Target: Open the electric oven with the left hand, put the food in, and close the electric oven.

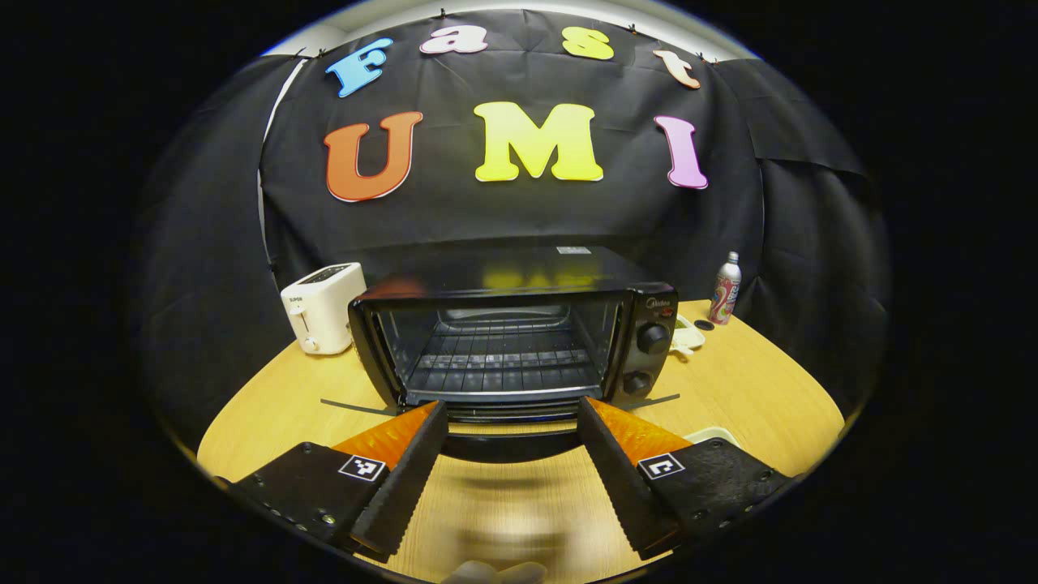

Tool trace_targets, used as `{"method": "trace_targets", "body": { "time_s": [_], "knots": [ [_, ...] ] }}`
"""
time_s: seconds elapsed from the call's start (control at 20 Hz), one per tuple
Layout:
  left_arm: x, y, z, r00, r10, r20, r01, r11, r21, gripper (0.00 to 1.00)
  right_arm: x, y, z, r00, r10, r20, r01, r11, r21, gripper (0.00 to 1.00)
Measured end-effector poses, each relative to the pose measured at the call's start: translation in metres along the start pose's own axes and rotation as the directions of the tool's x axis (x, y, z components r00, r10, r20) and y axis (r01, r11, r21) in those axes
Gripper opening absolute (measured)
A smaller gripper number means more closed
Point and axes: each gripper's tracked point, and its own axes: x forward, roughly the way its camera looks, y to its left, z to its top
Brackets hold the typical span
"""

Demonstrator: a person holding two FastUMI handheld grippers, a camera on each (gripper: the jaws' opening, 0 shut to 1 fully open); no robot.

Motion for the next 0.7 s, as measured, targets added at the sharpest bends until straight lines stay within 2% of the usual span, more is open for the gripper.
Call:
{"method": "trace_targets", "body": {
  "time_s": [0.35,0.4,0.5,0.55,0.6,0.7],
  "knots": [
    [-0.012,-0.004,-0.048,0.997,-0.003,-0.080,0.002,1.000,-0.020,0.97,-0.002,0.006,-0.012,1.000,0.007,-0.030,-0.007,1.000,-0.014,0.97],
    [-0.012,-0.005,-0.054,0.996,-0.004,-0.090,0.002,1.000,-0.019,0.97,-0.002,0.005,-0.015,0.999,0.004,-0.034,-0.005,1.000,-0.015,1.00],
    [-0.012,-0.006,-0.064,0.994,-0.004,-0.108,0.001,1.000,-0.021,0.97,-0.004,0.005,-0.017,0.999,-0.001,-0.044,0.000,1.000,-0.015,0.97],
    [-0.012,-0.006,-0.071,0.992,-0.004,-0.126,0.001,1.000,-0.025,0.96,-0.004,0.004,-0.018,0.999,-0.004,-0.046,0.003,1.000,-0.016,1.00],
    [-0.012,-0.006,-0.079,0.989,-0.006,-0.147,0.001,0.999,-0.035,0.96,-0.005,0.004,-0.019,0.999,-0.008,-0.049,0.007,1.000,-0.018,0.97],
    [-0.009,-0.007,-0.095,0.982,-0.008,-0.189,-0.006,0.997,-0.074,0.96,-0.007,0.003,-0.021,0.998,-0.013,-0.054,0.012,1.000,-0.022,1.00]
  ]
}}
